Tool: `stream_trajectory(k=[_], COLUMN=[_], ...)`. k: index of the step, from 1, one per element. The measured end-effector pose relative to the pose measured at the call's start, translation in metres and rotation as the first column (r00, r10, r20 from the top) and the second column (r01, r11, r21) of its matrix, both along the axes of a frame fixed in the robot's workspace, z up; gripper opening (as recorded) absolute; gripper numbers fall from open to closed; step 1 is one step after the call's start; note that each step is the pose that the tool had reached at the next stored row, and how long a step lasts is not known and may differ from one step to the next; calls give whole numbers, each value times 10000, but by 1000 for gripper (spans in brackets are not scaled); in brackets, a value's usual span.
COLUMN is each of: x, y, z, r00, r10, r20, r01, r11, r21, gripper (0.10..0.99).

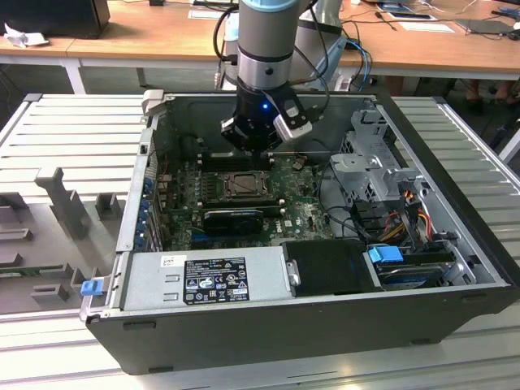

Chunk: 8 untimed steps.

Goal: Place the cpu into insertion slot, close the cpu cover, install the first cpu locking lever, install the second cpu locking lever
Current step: 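Install the second cpu locking lever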

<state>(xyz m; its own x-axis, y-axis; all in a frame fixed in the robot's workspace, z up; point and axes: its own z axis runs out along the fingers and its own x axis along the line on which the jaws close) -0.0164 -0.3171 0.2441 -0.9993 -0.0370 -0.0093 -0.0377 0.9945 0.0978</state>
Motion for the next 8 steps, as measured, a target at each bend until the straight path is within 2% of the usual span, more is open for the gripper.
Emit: stream_trajectory(k=[2, 5, 8], x=[0, 0, -2], y=[-66, -125, -136], z=[-1, -1, 31], r00=[10000, 10000, 10000], r10=[1, 1, 0], r20=[0, 0, 0], r01=[-1, -1, 0], r11=[10000, 10000, 10000], r21=[1, 1, 1], gripper=[106, 106, 106])
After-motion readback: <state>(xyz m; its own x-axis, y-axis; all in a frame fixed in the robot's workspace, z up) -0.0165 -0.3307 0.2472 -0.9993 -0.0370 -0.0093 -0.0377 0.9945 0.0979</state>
